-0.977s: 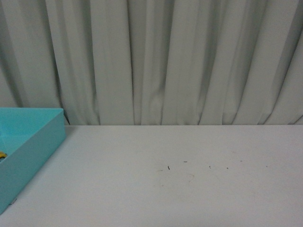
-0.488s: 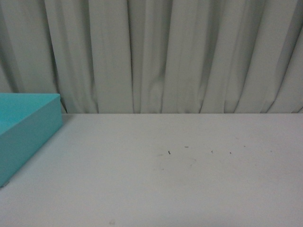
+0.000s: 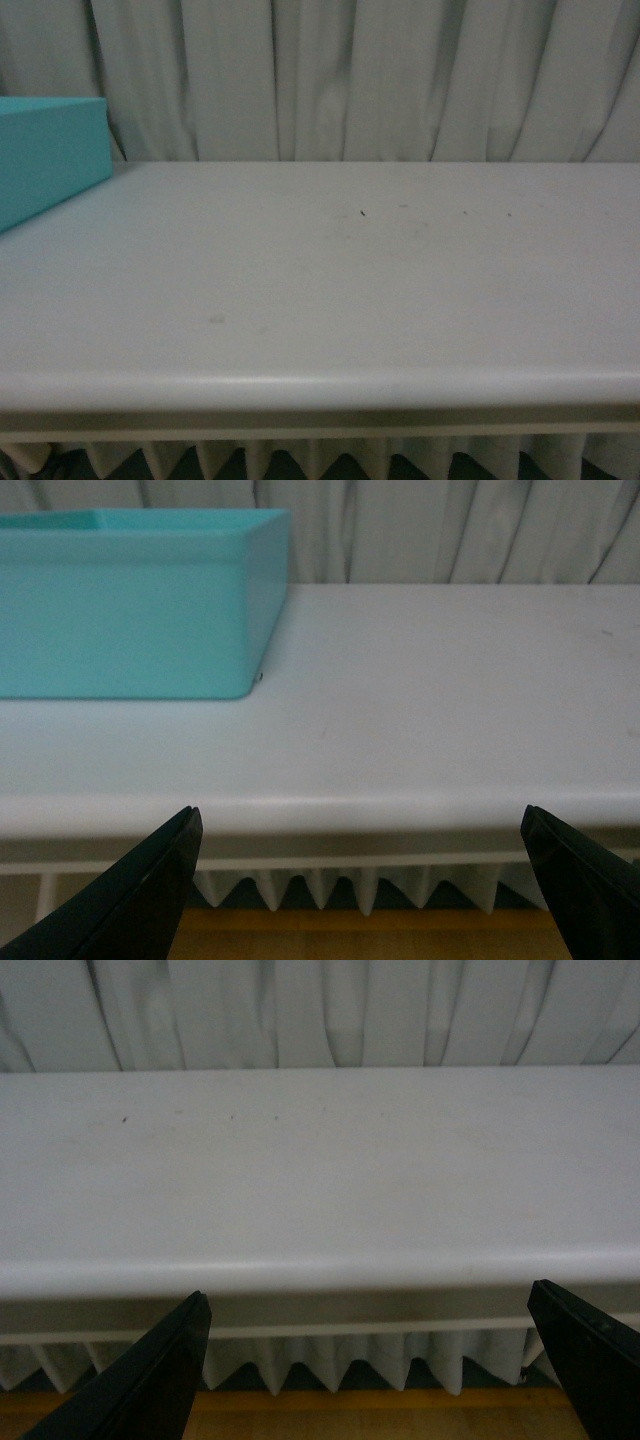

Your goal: Wind up and store yellow beetle toy

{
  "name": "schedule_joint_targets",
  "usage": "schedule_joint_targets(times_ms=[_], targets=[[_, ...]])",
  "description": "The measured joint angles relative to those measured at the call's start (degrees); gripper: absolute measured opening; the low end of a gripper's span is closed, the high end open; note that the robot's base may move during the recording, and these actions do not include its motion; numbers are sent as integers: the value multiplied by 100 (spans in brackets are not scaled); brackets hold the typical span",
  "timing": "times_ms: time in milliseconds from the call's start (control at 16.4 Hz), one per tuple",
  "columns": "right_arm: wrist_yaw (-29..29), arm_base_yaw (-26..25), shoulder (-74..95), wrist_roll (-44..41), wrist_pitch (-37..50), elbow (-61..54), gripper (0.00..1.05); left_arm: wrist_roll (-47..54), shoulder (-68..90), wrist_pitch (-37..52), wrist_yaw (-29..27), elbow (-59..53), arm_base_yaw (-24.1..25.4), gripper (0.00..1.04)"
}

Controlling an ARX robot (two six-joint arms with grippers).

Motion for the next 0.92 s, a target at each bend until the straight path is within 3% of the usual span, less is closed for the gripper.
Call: schedule_joint_targets(times_ms=[916], targets=[[0,0,4,13,-15,0,98,-2,0,-15,2,0,0,98]])
